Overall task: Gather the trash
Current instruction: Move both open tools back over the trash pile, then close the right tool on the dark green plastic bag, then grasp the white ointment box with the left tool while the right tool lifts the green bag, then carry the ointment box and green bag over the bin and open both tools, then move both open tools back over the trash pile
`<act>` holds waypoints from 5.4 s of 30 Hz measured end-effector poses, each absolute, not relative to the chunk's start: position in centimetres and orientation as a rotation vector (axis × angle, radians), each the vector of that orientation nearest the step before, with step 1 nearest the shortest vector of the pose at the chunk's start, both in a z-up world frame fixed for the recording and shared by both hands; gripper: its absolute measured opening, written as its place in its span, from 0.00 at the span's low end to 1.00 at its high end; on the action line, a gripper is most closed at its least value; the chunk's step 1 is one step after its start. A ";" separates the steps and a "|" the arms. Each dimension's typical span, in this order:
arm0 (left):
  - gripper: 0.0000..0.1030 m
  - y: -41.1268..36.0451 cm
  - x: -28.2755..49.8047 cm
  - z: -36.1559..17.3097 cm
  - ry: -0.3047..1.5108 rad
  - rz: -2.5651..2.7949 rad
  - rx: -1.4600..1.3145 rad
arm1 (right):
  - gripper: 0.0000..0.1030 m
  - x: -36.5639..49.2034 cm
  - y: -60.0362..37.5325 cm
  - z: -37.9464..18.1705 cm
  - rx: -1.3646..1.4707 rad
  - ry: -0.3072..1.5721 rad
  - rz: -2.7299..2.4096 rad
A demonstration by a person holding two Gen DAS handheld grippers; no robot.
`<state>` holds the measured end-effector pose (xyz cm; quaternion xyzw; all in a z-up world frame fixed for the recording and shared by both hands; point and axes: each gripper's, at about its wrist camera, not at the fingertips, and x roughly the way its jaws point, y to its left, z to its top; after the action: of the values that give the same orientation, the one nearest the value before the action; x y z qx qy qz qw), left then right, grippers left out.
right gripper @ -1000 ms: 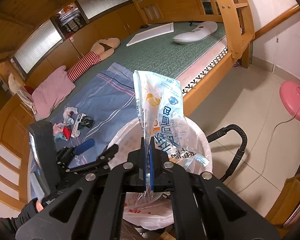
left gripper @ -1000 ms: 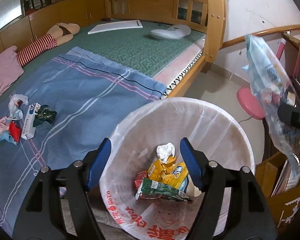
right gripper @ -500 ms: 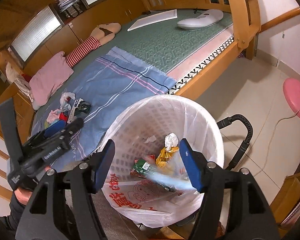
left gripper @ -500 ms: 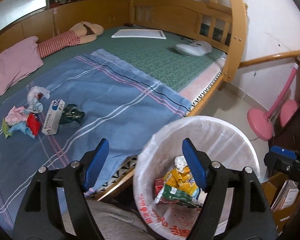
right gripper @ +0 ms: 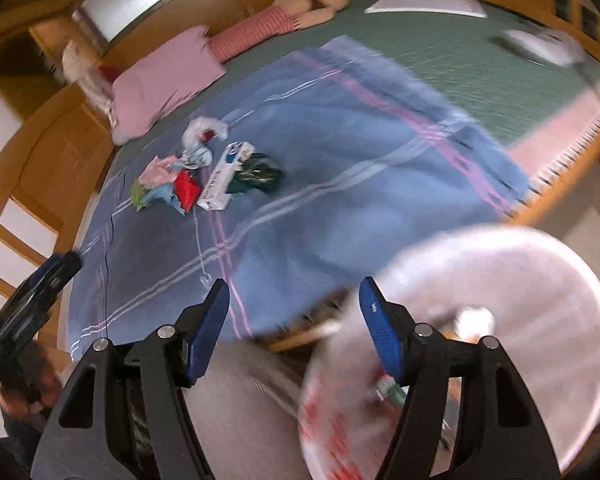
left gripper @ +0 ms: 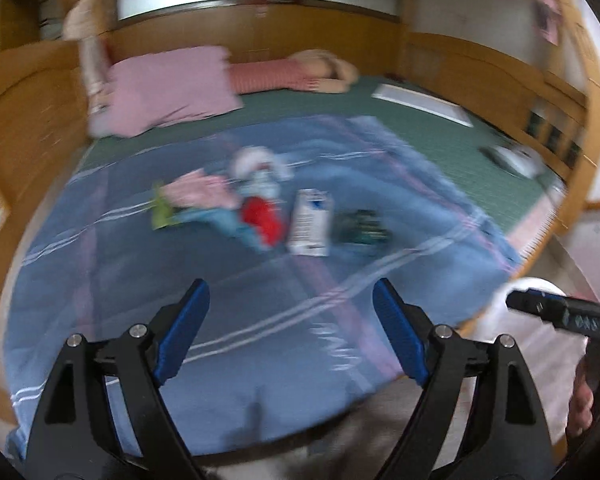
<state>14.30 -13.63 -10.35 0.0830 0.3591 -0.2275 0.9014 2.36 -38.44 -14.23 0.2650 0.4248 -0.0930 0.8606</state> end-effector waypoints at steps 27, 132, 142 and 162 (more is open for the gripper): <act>0.82 -2.9 21.9 -14.6 0.850 -0.232 0.048 | 0.46 26.2 -36.8 -23.2 0.344 1.172 -0.250; 0.67 -34.6 -5.3 -11.8 0.725 -1.002 0.391 | 0.42 -22.9 -40.9 -7.9 0.583 0.560 -0.718; 0.67 -32.8 -3.0 -10.9 0.731 -0.951 0.328 | 0.57 -21.1 -40.8 -9.2 0.568 0.621 -0.706; 0.74 -20.7 8.0 -9.6 0.713 -0.644 0.192 | 0.64 -9.9 -37.9 -8.7 0.449 0.697 -0.499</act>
<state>8.02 -20.70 -9.59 0.0920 0.3424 -0.3092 0.8825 -9.95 -37.90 -8.71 0.2158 0.3353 -0.2398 0.8852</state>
